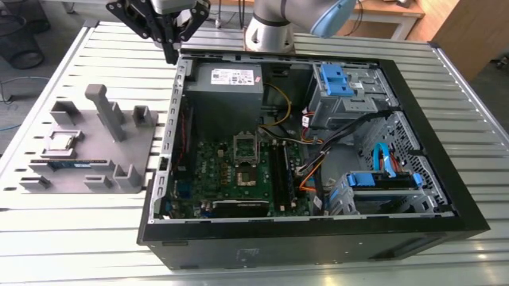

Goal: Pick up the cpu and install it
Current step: 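Reach for the cpu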

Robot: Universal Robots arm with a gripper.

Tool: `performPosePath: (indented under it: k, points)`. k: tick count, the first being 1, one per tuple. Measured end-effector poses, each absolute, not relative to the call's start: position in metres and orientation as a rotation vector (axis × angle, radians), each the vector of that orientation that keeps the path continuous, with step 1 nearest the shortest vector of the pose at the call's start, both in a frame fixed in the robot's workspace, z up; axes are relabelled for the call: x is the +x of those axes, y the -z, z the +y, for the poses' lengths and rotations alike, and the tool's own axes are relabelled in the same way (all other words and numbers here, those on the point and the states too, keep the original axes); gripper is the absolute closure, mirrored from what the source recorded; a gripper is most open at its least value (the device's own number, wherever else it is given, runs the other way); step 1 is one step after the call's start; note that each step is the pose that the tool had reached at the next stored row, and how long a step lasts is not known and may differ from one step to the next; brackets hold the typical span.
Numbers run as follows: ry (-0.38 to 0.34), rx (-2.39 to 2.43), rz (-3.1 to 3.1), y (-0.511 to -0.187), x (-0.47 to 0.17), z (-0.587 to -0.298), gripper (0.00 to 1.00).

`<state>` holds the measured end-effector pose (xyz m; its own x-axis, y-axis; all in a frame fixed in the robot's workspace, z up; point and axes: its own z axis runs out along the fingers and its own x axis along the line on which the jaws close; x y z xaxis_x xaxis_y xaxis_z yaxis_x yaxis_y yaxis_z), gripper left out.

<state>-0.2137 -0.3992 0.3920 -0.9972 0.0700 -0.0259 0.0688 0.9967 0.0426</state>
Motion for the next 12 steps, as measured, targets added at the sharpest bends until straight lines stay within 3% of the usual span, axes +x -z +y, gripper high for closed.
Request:
performPosePath:
  k: [12]
  points:
    - [-0.065, 0.108, 3.112, -0.3920, -0.2208, -0.3992, 0.89]
